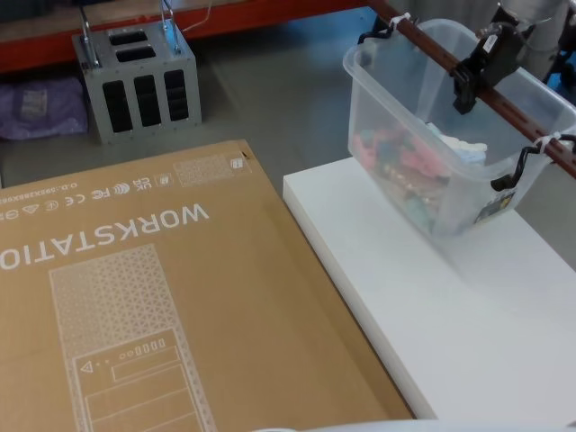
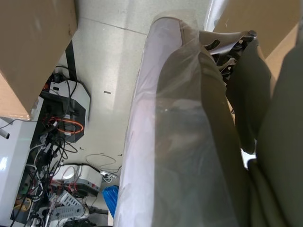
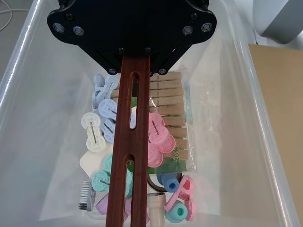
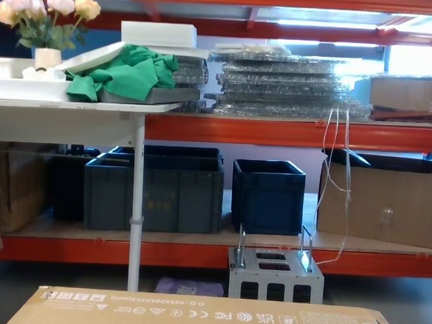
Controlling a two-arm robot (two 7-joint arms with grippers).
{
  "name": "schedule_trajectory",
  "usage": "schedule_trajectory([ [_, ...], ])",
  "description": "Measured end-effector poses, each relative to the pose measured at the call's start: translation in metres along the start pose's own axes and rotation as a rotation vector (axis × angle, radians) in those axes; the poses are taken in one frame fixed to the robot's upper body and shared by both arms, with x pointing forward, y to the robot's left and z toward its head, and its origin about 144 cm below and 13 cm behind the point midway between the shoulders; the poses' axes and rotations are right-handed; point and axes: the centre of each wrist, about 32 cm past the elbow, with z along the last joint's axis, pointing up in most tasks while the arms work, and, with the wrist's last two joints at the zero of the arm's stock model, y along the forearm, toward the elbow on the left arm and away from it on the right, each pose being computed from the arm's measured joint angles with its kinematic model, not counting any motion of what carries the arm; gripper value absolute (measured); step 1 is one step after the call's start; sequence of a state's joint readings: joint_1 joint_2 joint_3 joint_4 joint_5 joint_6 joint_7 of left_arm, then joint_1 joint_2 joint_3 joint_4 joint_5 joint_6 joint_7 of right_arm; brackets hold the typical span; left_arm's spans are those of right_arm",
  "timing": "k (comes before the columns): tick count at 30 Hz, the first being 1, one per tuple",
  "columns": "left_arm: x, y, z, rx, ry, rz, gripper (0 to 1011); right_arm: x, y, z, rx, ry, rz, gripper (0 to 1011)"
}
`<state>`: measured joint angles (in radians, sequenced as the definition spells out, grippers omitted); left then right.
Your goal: Use one hand to grasp the basket and place it at the designated location.
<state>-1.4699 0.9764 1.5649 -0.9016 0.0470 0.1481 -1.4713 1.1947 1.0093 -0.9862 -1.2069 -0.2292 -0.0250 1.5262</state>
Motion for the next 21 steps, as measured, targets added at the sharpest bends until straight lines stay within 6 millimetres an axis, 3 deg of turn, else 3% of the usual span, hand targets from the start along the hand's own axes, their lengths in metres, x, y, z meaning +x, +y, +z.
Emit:
schedule_trajectory([
  [10, 0.0, 0.0, 0.0, 0.0, 0.0, 0.0, 0, 0.012, 0.0, 0.016, -0.017, -0.098, 0.007, 0],
  [21, 0.0, 0.0, 0.0, 0.0, 0.0, 0.0, 0, 0.014, 0.001, 0.019, -0.024, -0.119, 0.013, 0],
])
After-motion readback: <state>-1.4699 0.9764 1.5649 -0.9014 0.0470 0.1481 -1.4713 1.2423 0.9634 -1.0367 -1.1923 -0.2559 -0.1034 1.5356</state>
